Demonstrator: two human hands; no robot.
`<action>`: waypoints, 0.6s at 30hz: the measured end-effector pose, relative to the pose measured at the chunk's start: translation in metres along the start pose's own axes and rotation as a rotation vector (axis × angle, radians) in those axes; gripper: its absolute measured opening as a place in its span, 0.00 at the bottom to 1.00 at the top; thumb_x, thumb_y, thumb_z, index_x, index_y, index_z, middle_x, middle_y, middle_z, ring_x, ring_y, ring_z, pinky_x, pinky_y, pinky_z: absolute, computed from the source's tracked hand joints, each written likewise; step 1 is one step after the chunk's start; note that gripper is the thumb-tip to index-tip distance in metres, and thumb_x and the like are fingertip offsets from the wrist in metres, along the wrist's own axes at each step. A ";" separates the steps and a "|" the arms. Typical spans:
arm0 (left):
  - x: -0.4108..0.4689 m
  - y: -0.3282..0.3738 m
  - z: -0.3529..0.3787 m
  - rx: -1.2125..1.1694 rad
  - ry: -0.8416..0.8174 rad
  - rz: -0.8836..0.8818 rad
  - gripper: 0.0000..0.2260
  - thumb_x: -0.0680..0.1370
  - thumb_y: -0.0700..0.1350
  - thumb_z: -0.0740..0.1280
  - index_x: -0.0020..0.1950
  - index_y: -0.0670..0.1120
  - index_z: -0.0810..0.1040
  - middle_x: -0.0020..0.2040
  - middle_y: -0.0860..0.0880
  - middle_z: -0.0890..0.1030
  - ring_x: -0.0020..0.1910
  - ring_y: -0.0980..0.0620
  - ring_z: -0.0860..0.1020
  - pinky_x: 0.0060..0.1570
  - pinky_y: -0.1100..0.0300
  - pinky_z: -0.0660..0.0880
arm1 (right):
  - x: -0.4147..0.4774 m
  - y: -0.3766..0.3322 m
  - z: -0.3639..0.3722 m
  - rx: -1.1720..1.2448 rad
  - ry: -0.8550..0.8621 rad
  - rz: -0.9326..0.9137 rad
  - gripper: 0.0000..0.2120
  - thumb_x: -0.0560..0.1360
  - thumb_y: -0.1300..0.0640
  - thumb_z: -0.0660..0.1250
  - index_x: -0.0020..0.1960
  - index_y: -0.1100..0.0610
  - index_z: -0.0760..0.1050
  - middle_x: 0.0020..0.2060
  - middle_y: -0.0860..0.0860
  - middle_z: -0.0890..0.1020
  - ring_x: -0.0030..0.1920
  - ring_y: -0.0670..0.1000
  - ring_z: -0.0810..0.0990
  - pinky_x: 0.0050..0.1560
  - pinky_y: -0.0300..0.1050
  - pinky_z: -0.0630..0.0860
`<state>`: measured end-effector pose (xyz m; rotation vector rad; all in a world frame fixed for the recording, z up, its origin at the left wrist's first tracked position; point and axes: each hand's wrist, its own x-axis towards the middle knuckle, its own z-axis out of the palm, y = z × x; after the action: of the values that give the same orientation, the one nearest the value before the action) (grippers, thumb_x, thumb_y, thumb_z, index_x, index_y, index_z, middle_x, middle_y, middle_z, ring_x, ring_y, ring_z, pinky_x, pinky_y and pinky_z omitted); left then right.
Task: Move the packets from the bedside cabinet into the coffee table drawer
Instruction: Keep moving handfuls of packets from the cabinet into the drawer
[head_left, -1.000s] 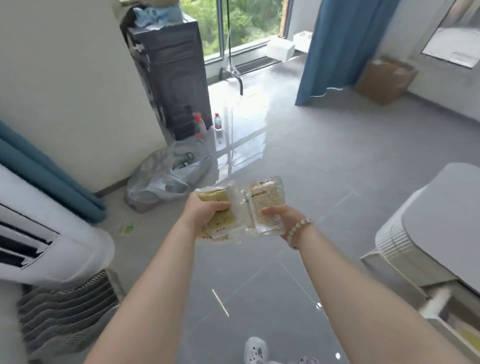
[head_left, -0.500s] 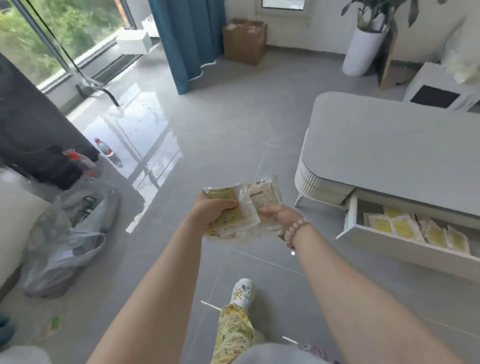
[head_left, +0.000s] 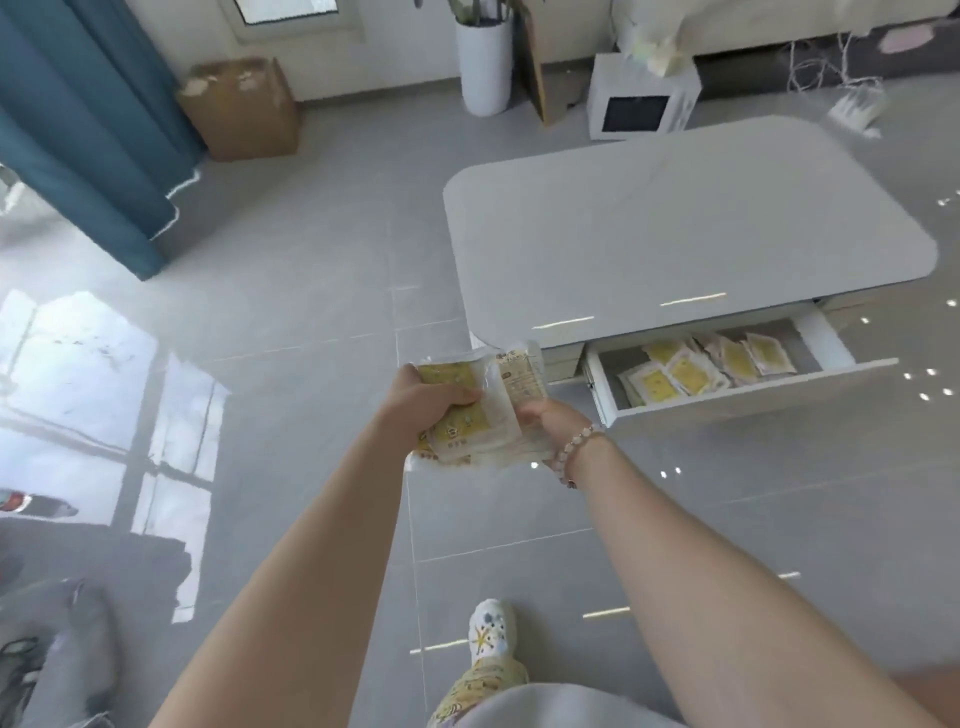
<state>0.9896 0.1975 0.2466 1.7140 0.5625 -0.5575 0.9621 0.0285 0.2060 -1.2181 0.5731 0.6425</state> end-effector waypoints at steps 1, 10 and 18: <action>0.010 0.009 0.005 0.028 -0.028 0.004 0.32 0.60 0.44 0.80 0.61 0.40 0.74 0.53 0.42 0.82 0.46 0.45 0.83 0.39 0.51 0.82 | 0.002 -0.005 -0.005 0.018 0.028 0.000 0.03 0.73 0.60 0.68 0.41 0.58 0.79 0.33 0.50 0.83 0.36 0.49 0.80 0.33 0.38 0.76; 0.057 0.063 0.100 0.268 -0.271 0.053 0.21 0.67 0.39 0.77 0.58 0.41 0.75 0.52 0.45 0.81 0.41 0.50 0.81 0.30 0.61 0.77 | 0.000 -0.032 -0.081 0.099 0.358 -0.030 0.09 0.75 0.58 0.65 0.37 0.52 0.69 0.37 0.49 0.72 0.36 0.48 0.71 0.40 0.42 0.70; 0.061 0.095 0.200 0.399 -0.412 0.124 0.17 0.69 0.39 0.75 0.56 0.41 0.78 0.51 0.44 0.81 0.41 0.49 0.79 0.36 0.60 0.76 | -0.021 -0.036 -0.168 -0.176 0.427 -0.160 0.11 0.78 0.52 0.63 0.45 0.58 0.78 0.36 0.47 0.77 0.41 0.49 0.74 0.39 0.36 0.68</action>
<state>1.0833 -0.0125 0.2391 1.9158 0.0482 -0.9507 0.9633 -0.1443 0.2023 -1.5650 0.7755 0.2989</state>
